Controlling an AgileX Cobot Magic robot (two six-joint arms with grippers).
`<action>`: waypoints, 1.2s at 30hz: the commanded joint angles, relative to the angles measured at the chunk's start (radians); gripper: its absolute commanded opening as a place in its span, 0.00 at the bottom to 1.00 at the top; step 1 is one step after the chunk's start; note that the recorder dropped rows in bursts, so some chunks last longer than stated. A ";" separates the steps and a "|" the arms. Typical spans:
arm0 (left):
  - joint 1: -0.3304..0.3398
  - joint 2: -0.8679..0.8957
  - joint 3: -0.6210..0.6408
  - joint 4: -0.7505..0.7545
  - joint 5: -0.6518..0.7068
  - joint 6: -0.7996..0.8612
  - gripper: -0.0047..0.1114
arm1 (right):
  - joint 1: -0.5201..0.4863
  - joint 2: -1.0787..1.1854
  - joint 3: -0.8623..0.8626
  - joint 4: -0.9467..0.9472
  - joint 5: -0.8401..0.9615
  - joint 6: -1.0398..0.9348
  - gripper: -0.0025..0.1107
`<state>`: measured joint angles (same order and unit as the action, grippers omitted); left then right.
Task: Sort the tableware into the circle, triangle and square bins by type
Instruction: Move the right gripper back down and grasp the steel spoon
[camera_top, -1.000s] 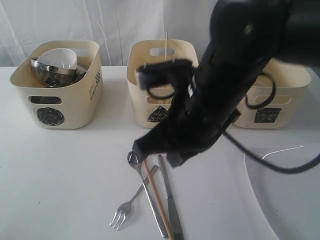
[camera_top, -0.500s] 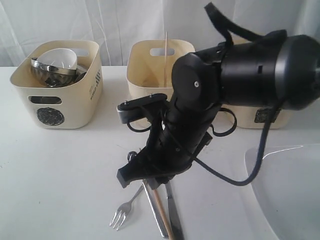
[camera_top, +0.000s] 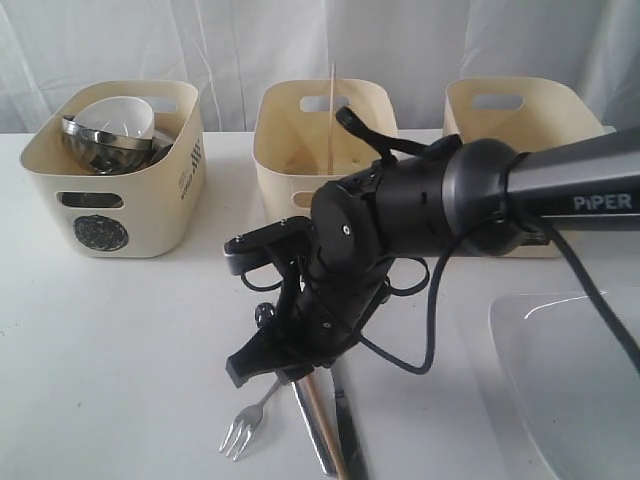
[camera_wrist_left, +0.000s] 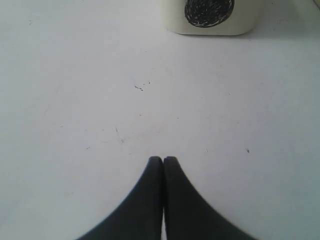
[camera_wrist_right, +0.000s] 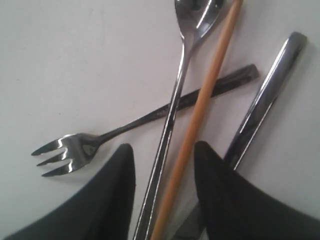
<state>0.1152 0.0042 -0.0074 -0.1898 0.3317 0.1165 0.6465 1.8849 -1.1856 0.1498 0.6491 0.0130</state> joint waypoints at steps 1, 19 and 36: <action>0.002 -0.004 0.007 -0.006 0.009 0.004 0.04 | 0.002 0.041 0.002 -0.037 -0.011 -0.013 0.36; 0.002 -0.004 0.007 -0.006 0.009 0.004 0.04 | 0.002 0.063 0.002 -0.119 0.031 -0.013 0.36; 0.002 -0.004 0.007 -0.006 0.009 0.004 0.04 | 0.002 0.028 0.001 -0.005 0.013 -0.013 0.36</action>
<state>0.1152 0.0042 -0.0074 -0.1898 0.3317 0.1165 0.6465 1.9379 -1.1856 0.0964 0.6782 0.0112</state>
